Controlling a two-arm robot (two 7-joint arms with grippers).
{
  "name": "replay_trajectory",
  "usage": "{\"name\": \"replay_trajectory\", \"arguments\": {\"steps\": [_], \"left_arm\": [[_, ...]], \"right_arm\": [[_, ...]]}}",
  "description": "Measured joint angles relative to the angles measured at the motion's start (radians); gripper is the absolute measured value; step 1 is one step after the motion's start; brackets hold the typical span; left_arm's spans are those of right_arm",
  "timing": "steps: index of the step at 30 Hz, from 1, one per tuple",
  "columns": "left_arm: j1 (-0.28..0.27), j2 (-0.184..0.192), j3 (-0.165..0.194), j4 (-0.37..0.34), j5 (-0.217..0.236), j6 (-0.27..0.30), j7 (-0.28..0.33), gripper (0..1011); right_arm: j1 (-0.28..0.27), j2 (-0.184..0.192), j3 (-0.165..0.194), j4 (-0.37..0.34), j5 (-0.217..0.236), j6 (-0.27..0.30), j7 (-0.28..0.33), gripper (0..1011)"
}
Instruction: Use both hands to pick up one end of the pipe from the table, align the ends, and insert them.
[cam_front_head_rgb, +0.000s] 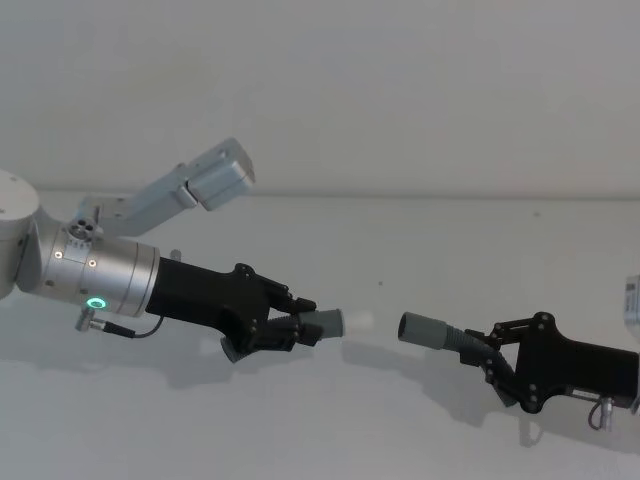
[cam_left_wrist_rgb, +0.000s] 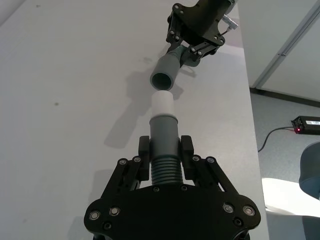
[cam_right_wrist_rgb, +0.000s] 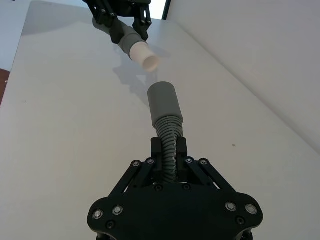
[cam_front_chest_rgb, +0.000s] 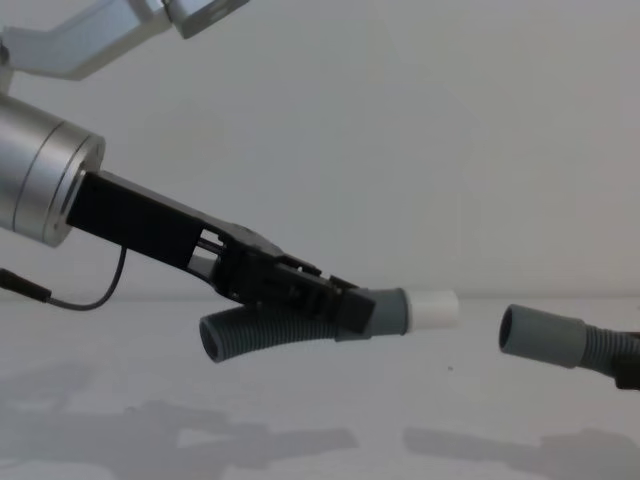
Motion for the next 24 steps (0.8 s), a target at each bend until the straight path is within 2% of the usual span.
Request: {"name": "replay_trajectory", "arguments": {"steps": [24], "left_arm": [[-0.009,-0.003,0.011,0.009,-0.008,0.0,-0.014,346]], "right_arm": [[0.004,0.006,-0.007,0.004,0.003,-0.005,0.007,137]]}}
